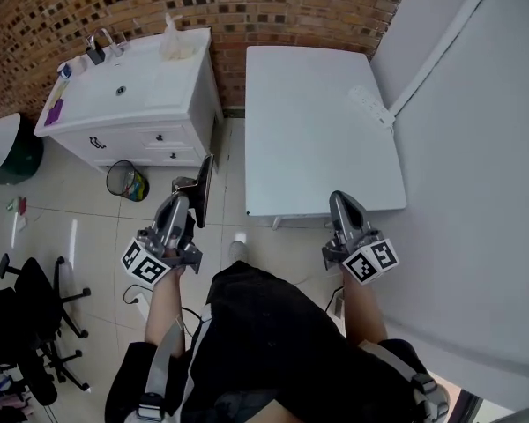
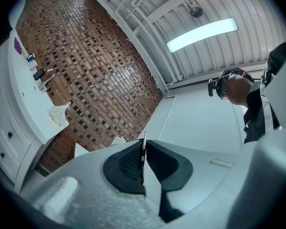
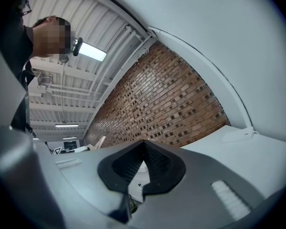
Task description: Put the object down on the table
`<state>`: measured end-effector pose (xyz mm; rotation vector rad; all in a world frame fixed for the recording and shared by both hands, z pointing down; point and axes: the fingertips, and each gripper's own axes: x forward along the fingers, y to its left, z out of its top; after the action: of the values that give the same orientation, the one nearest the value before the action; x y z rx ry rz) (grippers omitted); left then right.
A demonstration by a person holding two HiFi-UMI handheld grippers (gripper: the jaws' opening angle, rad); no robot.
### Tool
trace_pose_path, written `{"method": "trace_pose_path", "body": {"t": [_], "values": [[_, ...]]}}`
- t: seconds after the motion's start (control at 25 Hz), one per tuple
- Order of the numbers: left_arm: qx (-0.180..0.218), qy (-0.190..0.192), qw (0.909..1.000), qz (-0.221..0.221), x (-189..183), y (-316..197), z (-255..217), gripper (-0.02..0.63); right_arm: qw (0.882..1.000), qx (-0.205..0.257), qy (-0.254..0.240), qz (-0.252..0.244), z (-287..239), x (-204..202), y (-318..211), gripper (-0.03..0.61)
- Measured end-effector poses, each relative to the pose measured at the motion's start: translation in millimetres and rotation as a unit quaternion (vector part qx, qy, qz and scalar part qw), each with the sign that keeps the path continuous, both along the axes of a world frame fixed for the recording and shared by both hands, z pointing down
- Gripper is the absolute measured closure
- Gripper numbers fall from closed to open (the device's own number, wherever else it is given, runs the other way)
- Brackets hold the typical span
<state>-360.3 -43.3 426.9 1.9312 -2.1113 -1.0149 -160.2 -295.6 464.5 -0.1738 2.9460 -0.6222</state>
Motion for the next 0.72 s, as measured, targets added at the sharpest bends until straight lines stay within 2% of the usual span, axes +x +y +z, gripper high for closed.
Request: {"method": "trace_pose_path", "body": {"t": [0.16, 0.44, 0.6, 0.72], "values": [[0.002, -0.017, 0.9997, 0.02, -11.8, -26.6, -2.2, 0.601, 1.0, 0.009, -0.001, 0.013, -1.6, -9.2, -13.7, 0.575], [-0.03, -0.055, 0.9962, 0.06, -36.3, -76.8, 0.3, 0.601, 0.999, 0.038, 0.014, 0.028, -11.8, -39.6, -27.1, 0.575], [-0.023, -0.058, 0.995, 0.078, -47.1, -96.2, -5.6, 0.601, 0.999, 0.044, -0.002, 0.003, -26.2, -57.2, -22.6, 0.575], [-0.015, -0.053, 0.995, 0.084, -56.5, -99.8, -5.5, 0.601, 0.999, 0.047, 0.003, 0.008, -27.0, -65.6, -20.8, 0.575]]}}
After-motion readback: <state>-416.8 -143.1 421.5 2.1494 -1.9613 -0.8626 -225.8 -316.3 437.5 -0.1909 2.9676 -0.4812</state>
